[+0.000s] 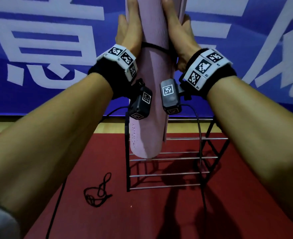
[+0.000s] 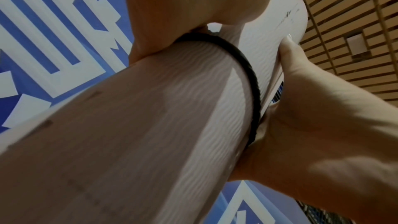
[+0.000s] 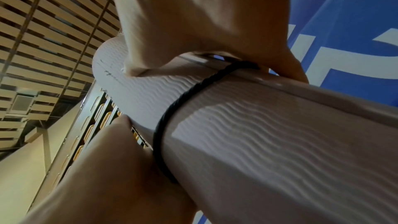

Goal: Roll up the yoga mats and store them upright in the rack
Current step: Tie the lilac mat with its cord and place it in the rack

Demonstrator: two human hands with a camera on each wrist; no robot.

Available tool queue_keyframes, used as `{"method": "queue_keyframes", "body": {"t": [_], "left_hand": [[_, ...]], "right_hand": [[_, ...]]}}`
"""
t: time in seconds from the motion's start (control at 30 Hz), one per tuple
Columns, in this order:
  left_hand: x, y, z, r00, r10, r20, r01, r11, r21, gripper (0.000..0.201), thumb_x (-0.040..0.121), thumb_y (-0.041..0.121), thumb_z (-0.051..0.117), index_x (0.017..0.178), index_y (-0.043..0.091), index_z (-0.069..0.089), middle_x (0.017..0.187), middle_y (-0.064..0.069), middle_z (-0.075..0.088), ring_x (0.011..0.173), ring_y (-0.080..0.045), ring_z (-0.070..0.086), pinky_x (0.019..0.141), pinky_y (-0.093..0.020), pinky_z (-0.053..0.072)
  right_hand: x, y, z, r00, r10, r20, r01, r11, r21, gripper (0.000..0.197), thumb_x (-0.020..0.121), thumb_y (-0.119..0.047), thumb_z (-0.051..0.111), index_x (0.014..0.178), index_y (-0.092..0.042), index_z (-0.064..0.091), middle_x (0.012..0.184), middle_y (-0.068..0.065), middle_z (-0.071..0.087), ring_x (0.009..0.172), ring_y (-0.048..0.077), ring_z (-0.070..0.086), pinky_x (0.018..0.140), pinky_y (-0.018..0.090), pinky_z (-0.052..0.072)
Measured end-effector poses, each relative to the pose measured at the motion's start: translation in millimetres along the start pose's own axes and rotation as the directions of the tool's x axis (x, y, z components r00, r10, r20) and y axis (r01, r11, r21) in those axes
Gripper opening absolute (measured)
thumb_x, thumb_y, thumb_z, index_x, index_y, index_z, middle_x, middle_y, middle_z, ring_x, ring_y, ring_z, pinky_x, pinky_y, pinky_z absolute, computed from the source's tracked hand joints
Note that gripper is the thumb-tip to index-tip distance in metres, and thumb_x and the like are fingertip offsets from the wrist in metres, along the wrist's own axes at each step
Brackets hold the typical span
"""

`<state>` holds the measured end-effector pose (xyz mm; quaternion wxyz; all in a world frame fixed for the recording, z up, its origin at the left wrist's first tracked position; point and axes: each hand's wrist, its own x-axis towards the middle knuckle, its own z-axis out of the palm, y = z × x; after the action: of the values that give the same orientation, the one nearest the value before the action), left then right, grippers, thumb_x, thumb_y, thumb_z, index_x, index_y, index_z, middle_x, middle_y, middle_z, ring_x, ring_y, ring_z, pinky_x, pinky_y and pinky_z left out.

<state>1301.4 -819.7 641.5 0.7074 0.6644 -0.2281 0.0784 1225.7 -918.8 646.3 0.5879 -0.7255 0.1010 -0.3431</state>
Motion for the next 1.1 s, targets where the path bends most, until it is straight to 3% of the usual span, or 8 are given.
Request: {"method": "queue_keyframes", "body": {"t": [0.07, 0.17, 0.3, 0.4, 0.67, 0.83, 0.97, 1.1], "left_hand": [[15, 1, 8, 1.000, -0.022, 0.003, 0.022, 1.000, -0.021, 0.070, 0.101, 0.063, 0.021, 0.154, 0.017, 0.028, 0.156, -0.004, 0.035, 0.124, -0.012, 0.040, 0.096, -0.029, 0.025], [36, 1, 19, 1.000, -0.022, -0.019, 0.022, 0.999, -0.030, 0.082, 0.094, 0.074, 0.022, 0.157, 0.022, 0.026, 0.161, -0.004, 0.029, 0.144, -0.022, 0.034, 0.115, -0.041, 0.028], [74, -5, 33, 0.999, -0.034, -0.012, 0.034, 0.999, -0.036, 0.092, 0.081, 0.087, 0.025, 0.149, 0.026, 0.042, 0.150, -0.005, 0.047, 0.128, -0.023, 0.051, 0.110, -0.041, 0.036], [103, -23, 45, 0.999, -0.031, -0.030, 0.030, 0.999, -0.015, 0.106, 0.065, 0.099, 0.025, 0.142, 0.031, 0.050, 0.139, -0.002, 0.057, 0.118, -0.019, 0.058, 0.104, -0.044, 0.043], [121, -59, 66, 0.998, -0.032, -0.045, 0.033, 0.999, 0.022, 0.082, 0.082, 0.086, 0.025, 0.139, 0.032, 0.050, 0.138, 0.006, 0.055, 0.125, -0.015, 0.051, 0.105, -0.038, 0.036], [120, -92, 69, 0.994, -0.091, -0.064, 0.093, 0.995, 0.040, 0.060, 0.080, 0.087, 0.028, 0.111, 0.044, 0.056, 0.119, 0.016, 0.063, 0.114, -0.008, 0.057, 0.106, -0.038, 0.040], [120, -102, 70, 0.996, -0.056, -0.075, 0.059, 0.997, 0.044, 0.032, 0.093, 0.075, 0.026, 0.094, 0.052, 0.048, 0.101, 0.031, 0.052, 0.097, 0.015, 0.045, 0.096, -0.027, 0.033], [125, -98, 73, 0.994, -0.077, -0.074, 0.080, 0.996, 0.036, 0.041, 0.084, 0.082, 0.028, 0.095, 0.050, 0.051, 0.105, 0.027, 0.057, 0.113, -0.005, 0.053, 0.104, -0.034, 0.038]], "right_hand": [[18, -2, 0, 1.000, 0.002, 0.015, -0.002, 1.000, 0.000, 0.086, 0.093, -0.064, 0.054, 0.157, -0.022, 0.015, 0.119, -0.006, 0.045, 0.091, 0.003, 0.052, 0.077, 0.032, 0.049], [48, -1, -1, 1.000, 0.004, 0.021, -0.005, 0.999, 0.052, 0.093, 0.090, -0.066, 0.058, 0.158, -0.020, 0.014, 0.122, -0.006, 0.046, 0.103, 0.009, 0.055, 0.097, 0.038, 0.052], [86, 5, 1, 0.998, 0.033, 0.055, -0.037, 0.996, 0.075, 0.104, 0.083, -0.071, 0.062, 0.159, -0.022, 0.010, 0.145, 0.002, 0.047, 0.122, 0.018, 0.054, 0.107, 0.047, 0.048], [110, 13, 1, 0.998, 0.031, 0.053, -0.035, 0.996, 0.077, 0.105, 0.081, -0.073, 0.062, 0.158, -0.022, 0.012, 0.142, 0.000, 0.049, 0.123, 0.018, 0.055, 0.107, 0.047, 0.048], [150, 66, -2, 0.996, 0.037, 0.085, -0.048, 0.990, 0.133, 0.089, 0.079, -0.071, 0.067, 0.148, -0.026, 0.032, 0.127, -0.011, 0.060, 0.111, 0.008, 0.064, 0.098, 0.038, 0.055], [148, 94, -2, 0.992, 0.081, 0.096, -0.096, 0.982, 0.163, 0.084, 0.082, -0.065, 0.069, 0.146, -0.023, 0.034, 0.122, -0.014, 0.058, 0.108, 0.002, 0.062, 0.100, 0.033, 0.054], [150, 106, 0, 0.994, 0.080, 0.077, -0.092, 0.982, 0.164, 0.084, 0.081, -0.066, 0.069, 0.146, -0.025, 0.035, 0.124, -0.017, 0.058, 0.112, 0.001, 0.059, 0.104, 0.032, 0.050], [157, 105, -1, 0.994, 0.060, 0.092, -0.075, 0.984, 0.164, 0.085, 0.083, -0.065, 0.068, 0.148, -0.024, 0.032, 0.127, -0.016, 0.056, 0.113, -0.001, 0.058, 0.102, 0.028, 0.049]]}}
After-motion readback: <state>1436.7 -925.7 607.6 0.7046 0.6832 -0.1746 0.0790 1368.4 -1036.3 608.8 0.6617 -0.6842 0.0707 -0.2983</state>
